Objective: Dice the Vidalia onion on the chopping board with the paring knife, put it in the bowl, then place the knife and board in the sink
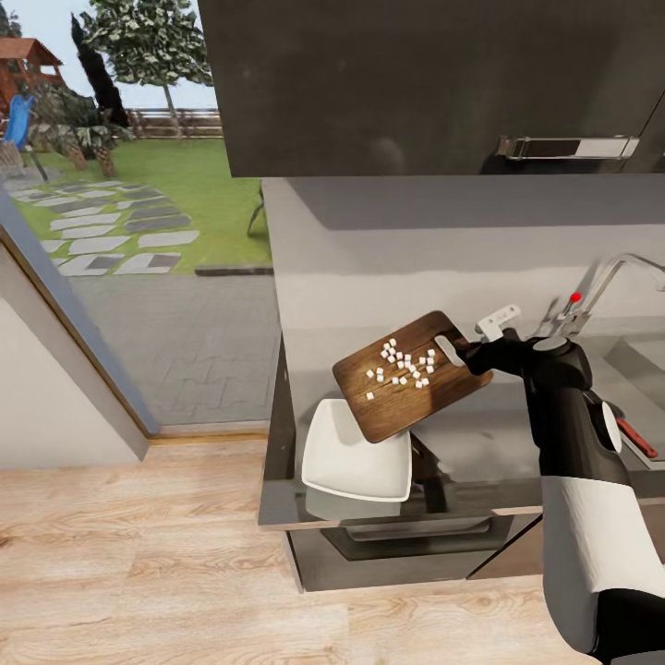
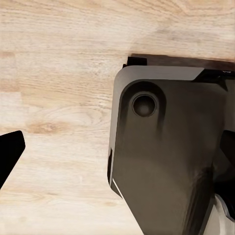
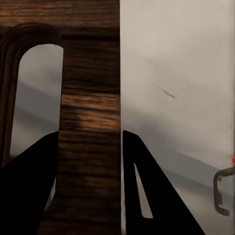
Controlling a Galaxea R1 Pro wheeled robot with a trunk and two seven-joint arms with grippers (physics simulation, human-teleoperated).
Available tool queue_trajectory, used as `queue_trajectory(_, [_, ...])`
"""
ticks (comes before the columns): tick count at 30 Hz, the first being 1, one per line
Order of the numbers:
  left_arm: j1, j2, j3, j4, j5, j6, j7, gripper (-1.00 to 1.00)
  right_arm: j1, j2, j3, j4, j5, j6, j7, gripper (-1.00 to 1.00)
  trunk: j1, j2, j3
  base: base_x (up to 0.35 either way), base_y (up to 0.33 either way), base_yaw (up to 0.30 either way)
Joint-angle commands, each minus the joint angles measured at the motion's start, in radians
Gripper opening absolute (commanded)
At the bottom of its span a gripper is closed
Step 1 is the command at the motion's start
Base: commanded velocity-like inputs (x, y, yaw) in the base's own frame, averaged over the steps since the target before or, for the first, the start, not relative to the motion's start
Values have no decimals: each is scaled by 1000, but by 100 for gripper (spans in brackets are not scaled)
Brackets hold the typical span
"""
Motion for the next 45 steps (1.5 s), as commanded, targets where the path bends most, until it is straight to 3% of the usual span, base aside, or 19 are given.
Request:
queue_trajectory(1, [-2, 0, -8, 5, 9, -7, 0, 100, -1, 0, -1, -1, 9, -12, 11, -100, 1, -2, -2, 0, 0, 0])
queue_trajectory(16, [-2, 0, -8, 5, 9, -7, 0, 100, -1, 3, 7, -1, 10, -73, 10, -100, 1, -2, -2, 0, 0, 0])
queue_trajectory(21, [-2, 0, -8, 5, 9, -7, 0, 100, -1, 2, 70, -1, 12, -74, 10, -100, 1, -2, -2, 0, 0, 0])
queue_trajectory(23, [-2, 0, -8, 5, 9, -7, 0, 100, -1, 2, 76, -1, 12, -74, 8, -100, 1, -2, -2, 0, 0, 0])
queue_trajectory(45, [-2, 0, -8, 5, 9, -7, 0, 100, -1, -3, 81, -1, 15, -80, -25, -100, 1, -2, -2, 0, 0, 0])
